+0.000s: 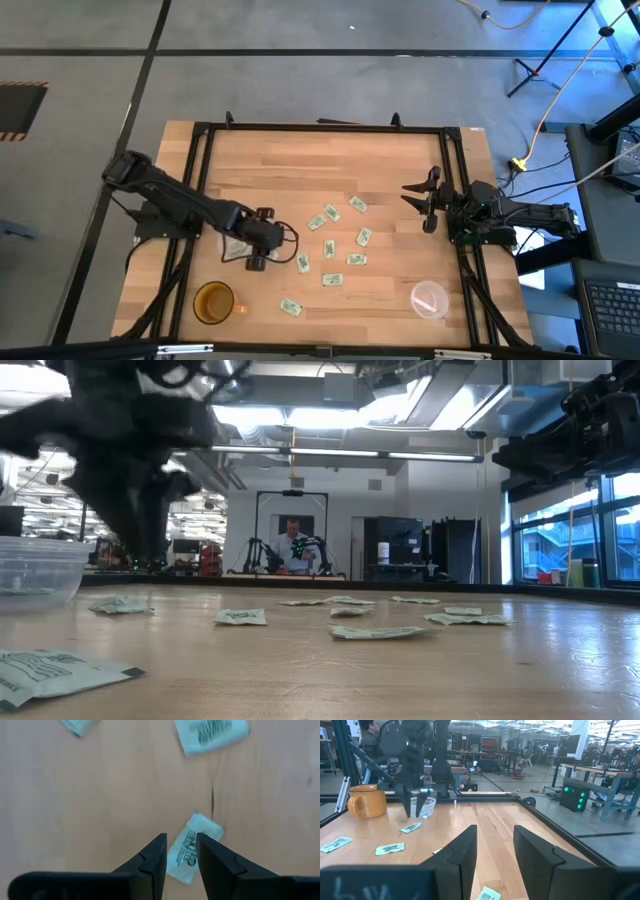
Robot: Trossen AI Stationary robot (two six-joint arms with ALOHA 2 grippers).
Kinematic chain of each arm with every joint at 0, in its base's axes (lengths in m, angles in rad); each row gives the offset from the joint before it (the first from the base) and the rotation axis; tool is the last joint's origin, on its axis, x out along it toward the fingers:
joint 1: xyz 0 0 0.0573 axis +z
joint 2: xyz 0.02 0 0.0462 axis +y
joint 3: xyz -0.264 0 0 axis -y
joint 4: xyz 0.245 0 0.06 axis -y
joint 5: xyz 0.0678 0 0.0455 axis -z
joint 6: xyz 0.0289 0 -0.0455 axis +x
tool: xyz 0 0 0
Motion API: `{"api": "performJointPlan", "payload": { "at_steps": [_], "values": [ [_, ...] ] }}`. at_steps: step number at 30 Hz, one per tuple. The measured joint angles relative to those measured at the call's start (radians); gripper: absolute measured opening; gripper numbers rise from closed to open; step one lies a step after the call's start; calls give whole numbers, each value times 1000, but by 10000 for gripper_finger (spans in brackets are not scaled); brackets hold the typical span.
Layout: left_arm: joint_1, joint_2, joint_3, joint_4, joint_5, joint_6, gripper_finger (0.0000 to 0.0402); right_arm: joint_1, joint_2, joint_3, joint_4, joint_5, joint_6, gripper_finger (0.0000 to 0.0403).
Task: Pick and place items into bin
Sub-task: Put the green stevia packet into the left transparent bin
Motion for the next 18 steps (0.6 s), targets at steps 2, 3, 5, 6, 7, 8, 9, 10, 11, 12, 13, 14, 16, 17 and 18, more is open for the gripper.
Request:
{"api": "performJointPlan", "payload": {
  "at_steps": [2,3,5,6,7,8,9,10,11,12,13,14,16,17,18],
  "values": [
    [-1,31,0,-6,17,25,98,0,0,0,0,0,0,133],
    [-1,45,0,-1,25,34,98,0,0,0,0,0,0,133],
    [0,73,0,-4,36,51,98,0,0,0,0,0,0,133],
    [0,86,0,-4,36,55,98,0,0,0,0,0,0,133],
    [0,96,0,-4,36,56,98,0,0,0,0,0,0,133],
    [0,105,0,-4,37,56,98,0,0,0,0,0,0,133],
    [0,116,0,-2,37,56,98,0,0,0,0,0,-1,133],
    [0,125,0,-4,39,56,97,0,0,0,0,0,-1,133],
    [0,132,0,-4,47,56,97,0,0,0,0,0,-1,133],
    [0,139,0,-2,56,56,97,0,0,0,0,0,-1,133],
    [0,142,1,-2,60,56,97,0,0,0,0,0,-1,133],
    [0,147,3,-2,64,56,97,0,0,0,0,0,-2,133],
    [0,152,4,-2,68,56,97,0,0,0,0,0,-3,133],
    [0,152,4,-2,67,56,97,0,0,0,0,0,-4,133],
    [0,152,3,-2,67,57,97,0,0,0,0,0,-3,133]
  ]
}}
